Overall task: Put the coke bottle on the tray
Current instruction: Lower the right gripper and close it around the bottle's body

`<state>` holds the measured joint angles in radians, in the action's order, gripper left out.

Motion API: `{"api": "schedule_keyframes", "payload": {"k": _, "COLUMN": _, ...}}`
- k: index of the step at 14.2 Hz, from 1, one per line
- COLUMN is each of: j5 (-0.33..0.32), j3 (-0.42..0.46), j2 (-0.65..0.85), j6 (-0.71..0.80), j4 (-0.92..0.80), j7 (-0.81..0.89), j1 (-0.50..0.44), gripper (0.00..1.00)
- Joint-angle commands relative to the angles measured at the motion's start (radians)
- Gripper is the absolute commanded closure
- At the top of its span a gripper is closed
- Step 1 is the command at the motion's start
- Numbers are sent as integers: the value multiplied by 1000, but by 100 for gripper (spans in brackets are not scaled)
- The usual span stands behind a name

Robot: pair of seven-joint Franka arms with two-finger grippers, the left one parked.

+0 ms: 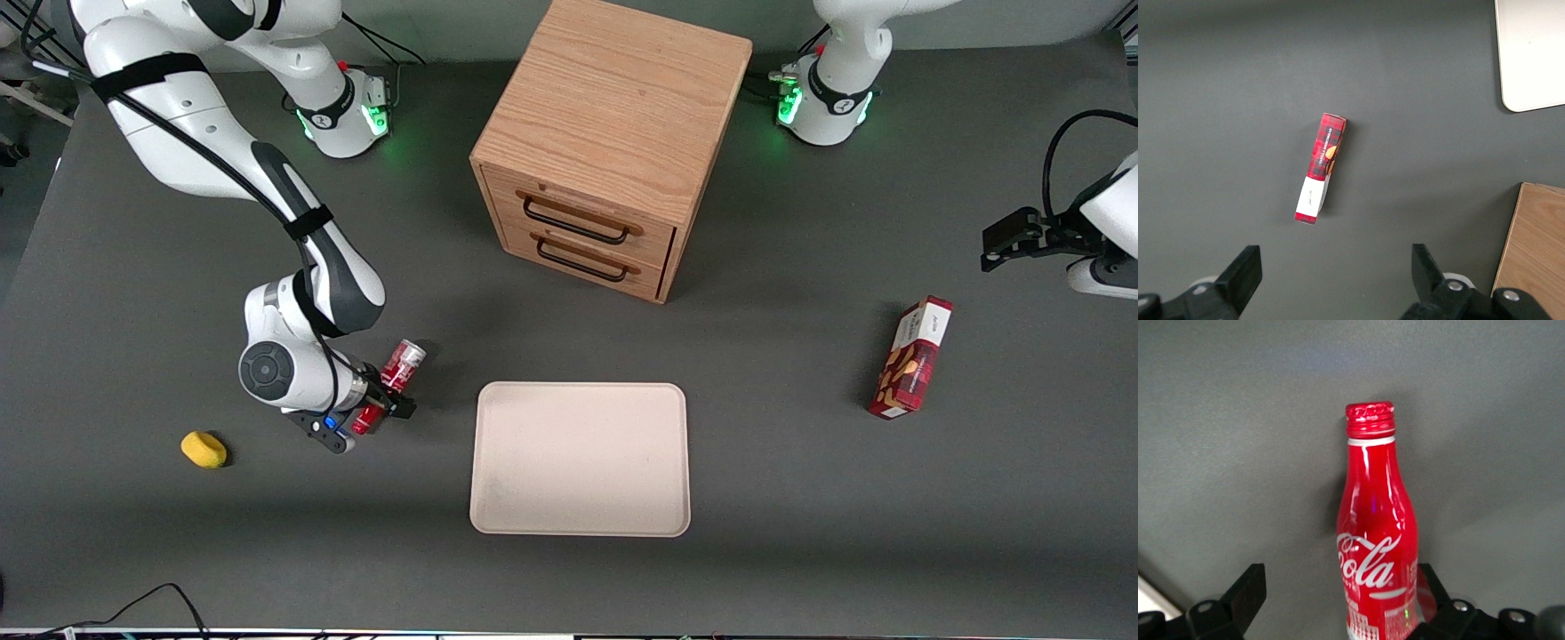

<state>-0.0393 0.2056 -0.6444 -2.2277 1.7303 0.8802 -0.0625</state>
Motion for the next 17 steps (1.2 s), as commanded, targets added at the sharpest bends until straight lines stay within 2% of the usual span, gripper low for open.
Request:
{"api": "schedule_keyframes", "payload": {"k": 1, "j5": -40, "j3": -8, "j2": 6, "j6": -38, "j4": 46, "j7": 29, "j1": -3, "gripper": 0}}
{"api": "schedule_keyframes", "payload": {"k": 4, "j5": -44, "j3": -18, "j2": 6, "j6": -89, "j4": 86, "j7": 29, "j1": -3, "gripper": 0}}
{"api": "schedule_keyframes", "payload": {"k": 5, "j5": -45, "j3": -18, "j2": 6, "j6": -90, "j4": 87, "j7": 29, "j1": -3, "gripper": 4}}
{"api": "schedule_keyframes", "payload": {"k": 6, "j5": -47, "j3": -18, "j2": 6, "j6": -90, "j4": 89, "j7": 28, "j1": -3, "gripper": 28}}
{"api": "schedule_keyframes", "payload": {"k": 7, "j5": -47, "j3": -18, "j2": 5, "j6": -90, "j4": 89, "j7": 28, "j1": -3, "gripper": 69}}
{"api": "schedule_keyframes", "payload": {"k": 8, "j5": -47, "j3": -18, "j2": 6, "j6": -90, "j4": 89, "j7": 26, "j1": -3, "gripper": 100}}
{"api": "schedule_keyframes", "payload": {"k": 13, "j5": -48, "j3": -18, "j2": 20, "j6": -83, "j4": 84, "j7": 13, "j1": -3, "gripper": 100}}
{"api": "schedule_keyframes", "payload": {"k": 17, "j5": -48, "j3": -20, "j2": 92, "j6": -29, "j4": 69, "j7": -70, "j1": 0, "gripper": 100}}
